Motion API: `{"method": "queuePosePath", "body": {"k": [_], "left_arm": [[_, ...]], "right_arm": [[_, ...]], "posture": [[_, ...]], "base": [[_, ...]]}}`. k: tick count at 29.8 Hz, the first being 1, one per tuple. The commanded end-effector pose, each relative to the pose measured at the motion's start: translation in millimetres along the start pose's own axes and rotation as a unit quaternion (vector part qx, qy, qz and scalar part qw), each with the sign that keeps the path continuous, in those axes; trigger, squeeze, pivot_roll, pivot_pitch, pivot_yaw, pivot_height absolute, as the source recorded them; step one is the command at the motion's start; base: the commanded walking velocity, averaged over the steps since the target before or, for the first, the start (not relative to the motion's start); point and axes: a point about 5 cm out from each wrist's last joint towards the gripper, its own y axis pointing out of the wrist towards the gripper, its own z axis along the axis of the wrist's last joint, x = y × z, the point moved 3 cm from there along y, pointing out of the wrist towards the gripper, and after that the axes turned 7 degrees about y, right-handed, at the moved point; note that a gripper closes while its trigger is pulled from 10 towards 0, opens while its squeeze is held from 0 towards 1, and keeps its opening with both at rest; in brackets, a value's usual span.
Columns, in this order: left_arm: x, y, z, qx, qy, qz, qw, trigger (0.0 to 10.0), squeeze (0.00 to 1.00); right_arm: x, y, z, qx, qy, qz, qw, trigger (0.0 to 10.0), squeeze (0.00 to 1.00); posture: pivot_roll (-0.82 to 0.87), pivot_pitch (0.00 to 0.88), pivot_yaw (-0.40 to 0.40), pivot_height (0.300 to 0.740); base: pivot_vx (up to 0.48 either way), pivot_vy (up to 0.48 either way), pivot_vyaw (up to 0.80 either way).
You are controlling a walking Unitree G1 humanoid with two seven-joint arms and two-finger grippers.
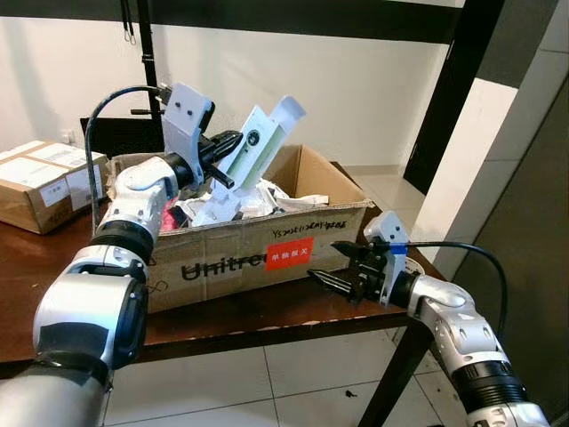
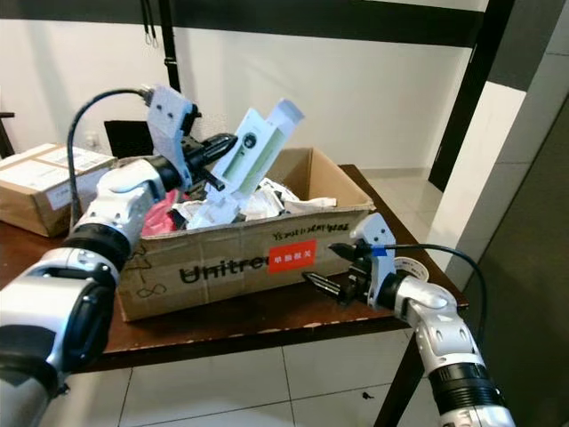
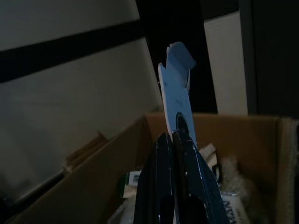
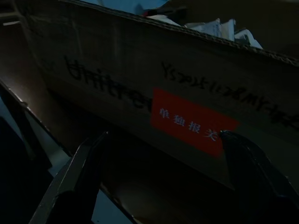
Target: Picking trash to rubbish bin
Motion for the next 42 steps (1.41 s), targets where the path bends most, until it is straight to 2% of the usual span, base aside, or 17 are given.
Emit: {"method": "queuePosePath", "body": {"k": [1, 3, 9, 14, 18, 19, 20, 21, 29, 32, 34, 35, 36, 38, 40, 41, 42], "left_arm": [[12.2, 3.4, -15, -0.038, 0.008, -0.010, 0.999, 10.0, 0.00], [17.1, 10.4, -14, -0.043, 0.025, 0.000, 0.999, 10.0, 0.00], [19.1, 16.7, -14, -0.064, 0.083, 0.022, 0.994, 10.0, 0.00], [25.0, 20.1, -15, -0.069, 0.089, 0.013, 0.994, 10.0, 0.00], [25.5, 20.7, -15, -0.070, 0.086, 0.012, 0.994, 10.0, 0.00], [24.9, 20.8, -15, -0.070, 0.083, 0.013, 0.994, 10.0, 0.50], [24.9, 20.8, -15, -0.070, 0.083, 0.013, 0.994, 10.0, 0.50], [23.4, 20.8, -13, -0.069, 0.080, 0.015, 0.994, 10.0, 1.00], [12.8, 18.7, -8, -0.062, 0.061, 0.038, 0.995, 10.0, 1.00], [7.5, 17.4, -8, -0.068, 0.070, 0.057, 0.994, 10.0, 1.00], [-8.3, 14.8, 2, -0.051, 0.067, 0.111, 0.990, 10.0, 1.00], [-20.9, 12.5, 14, -0.021, 0.041, 0.148, 0.988, 10.0, 0.00], [-29.2, 10.6, 23, 0.000, 0.021, 0.172, 0.985, 10.0, 0.00], [-40.6, 7.8, 40, 0.059, -0.043, 0.191, 0.979, 10.0, 0.00], [-43.8, 7.7, 55, 0.123, -0.119, 0.166, 0.971, 10.0, 0.00], [-43.8, 7.7, 55, 0.123, -0.119, 0.166, 0.971, 10.0, 0.00], [-36.6, 10.7, 61, 0.155, -0.168, 0.107, 0.968, 10.0, 0.00]], "right_arm": [[-3.6, 1.4, 4, 0.011, 0.006, 0.005, 1.000, 10.0, 0.00], [-9.8, 6.9, 8, 0.020, 0.008, 0.014, 1.000, 10.0, 0.00], [-24.7, 11.9, 11, 0.027, 0.013, 0.038, 0.999, 10.0, 0.00], [-34.3, 10.4, 9, 0.024, 0.020, 0.050, 0.998, 10.0, 0.00], [-35.5, 9.0, 9, 0.023, 0.021, 0.050, 0.998, 10.0, 0.00], [-35.8, 8.2, 9, 0.022, 0.022, 0.050, 0.998, 10.0, 0.00], [-35.8, 8.2, 9, 0.022, 0.022, 0.050, 0.998, 10.0, 0.00], [-35.7, 7.3, 9, 0.021, 0.022, 0.050, 0.998, 10.0, 0.00], [-34.0, 6.0, 9, 0.016, 0.023, 0.045, 0.999, 10.0, 0.00], [-33.6, 6.1, 9, 0.014, 0.023, 0.042, 0.999, 10.0, 0.00], [-32.2, 5.9, 10, 0.014, 0.023, 0.037, 0.999, 10.0, 0.00], [-31.8, 5.5, 11, 0.014, 0.024, 0.036, 0.999, 10.0, 0.00], [-31.5, 5.1, 11, 0.015, 0.024, 0.036, 0.999, 10.0, 0.00], [-31.0, 4.1, 11, 0.014, 0.024, 0.036, 0.999, 10.0, 0.00], [-30.0, 2.3, 11, 0.014, 0.025, 0.035, 0.999, 10.0, 0.00], [-30.0, 2.3, 11, 0.014, 0.025, 0.035, 0.999, 10.0, 0.00], [-30.4, 0.6, 10, 0.011, 0.032, 0.041, 0.999, 10.0, 0.00]], "posture": [[0.04, 0.042, -0.038, 0.740], [0.03, 0.048, -0.034, 0.740], [0.01, 0.077, -0.010, 0.740], [0.01, 0.099, 0.002, 0.740], [0.01, 0.108, 0.009, 0.740], [0.01, 0.112, 0.009, 0.740], [0.01, 0.112, 0.009, 0.740], [0.01, 0.114, 0.010, 0.740], [0.01, 0.119, 0.011, 0.740], [0.01, 0.119, 0.010, 0.740], [0.01, 0.121, 0.007, 0.740], [0.01, 0.124, 0.005, 0.740], [0.00, 0.124, 0.003, 0.740], [0.00, 0.124, 0.002, 0.740], [0.01, 0.124, -0.005, 0.740], [0.01, 0.124, -0.005, 0.740], [0.01, 0.123, -0.009, 0.740]], "base": [[0.000, 0.000, 0.00], [0.000, 0.000, 0.00], [0.000, 0.000, 0.00], [0.000, 0.000, 0.00], [0.000, 0.000, 0.00], [0.000, 0.000, 0.00], [0.000, 0.000, 0.00], [0.000, 0.000, 0.00], [0.000, 0.000, 0.00], [0.000, 0.000, 0.00], [0.000, 0.000, 0.00], [0.000, 0.000, 0.00], [0.000, 0.000, 0.00], [0.000, 0.000, 0.00], [0.000, 0.000, 0.00], [0.000, 0.000, 0.00], [0.000, 0.000, 0.00]]}}
